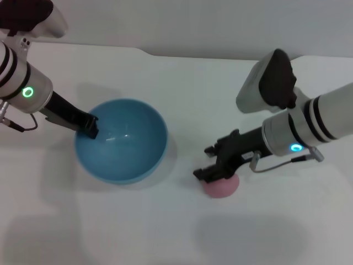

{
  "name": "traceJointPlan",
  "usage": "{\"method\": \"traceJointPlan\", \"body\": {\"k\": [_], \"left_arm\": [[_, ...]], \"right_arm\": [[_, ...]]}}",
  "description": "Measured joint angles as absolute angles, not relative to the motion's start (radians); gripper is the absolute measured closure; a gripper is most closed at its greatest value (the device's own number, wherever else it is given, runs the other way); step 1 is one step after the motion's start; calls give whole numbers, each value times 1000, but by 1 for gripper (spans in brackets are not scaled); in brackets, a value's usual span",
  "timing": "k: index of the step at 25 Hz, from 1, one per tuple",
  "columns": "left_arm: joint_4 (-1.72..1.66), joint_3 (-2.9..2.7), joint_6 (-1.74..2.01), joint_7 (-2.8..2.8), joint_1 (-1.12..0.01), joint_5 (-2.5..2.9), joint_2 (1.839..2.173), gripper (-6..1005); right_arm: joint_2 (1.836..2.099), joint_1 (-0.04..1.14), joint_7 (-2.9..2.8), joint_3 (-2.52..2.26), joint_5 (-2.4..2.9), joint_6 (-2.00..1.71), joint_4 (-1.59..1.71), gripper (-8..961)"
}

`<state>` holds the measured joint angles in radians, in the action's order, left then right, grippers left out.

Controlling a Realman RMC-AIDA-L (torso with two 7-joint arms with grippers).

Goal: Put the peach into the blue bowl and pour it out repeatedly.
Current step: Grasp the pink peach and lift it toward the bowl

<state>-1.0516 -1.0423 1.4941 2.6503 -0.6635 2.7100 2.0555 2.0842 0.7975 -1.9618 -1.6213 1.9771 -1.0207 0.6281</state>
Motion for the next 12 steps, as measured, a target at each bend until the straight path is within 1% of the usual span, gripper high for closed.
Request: {"method": "traceJointPlan", "body": {"k": [12], "left_arm": [[-1050, -1041, 1451, 2649, -671, 2682, 2055, 999]], "right_arm": [[2077, 790, -2076, -1678, 2076, -1021, 598, 286]]}}
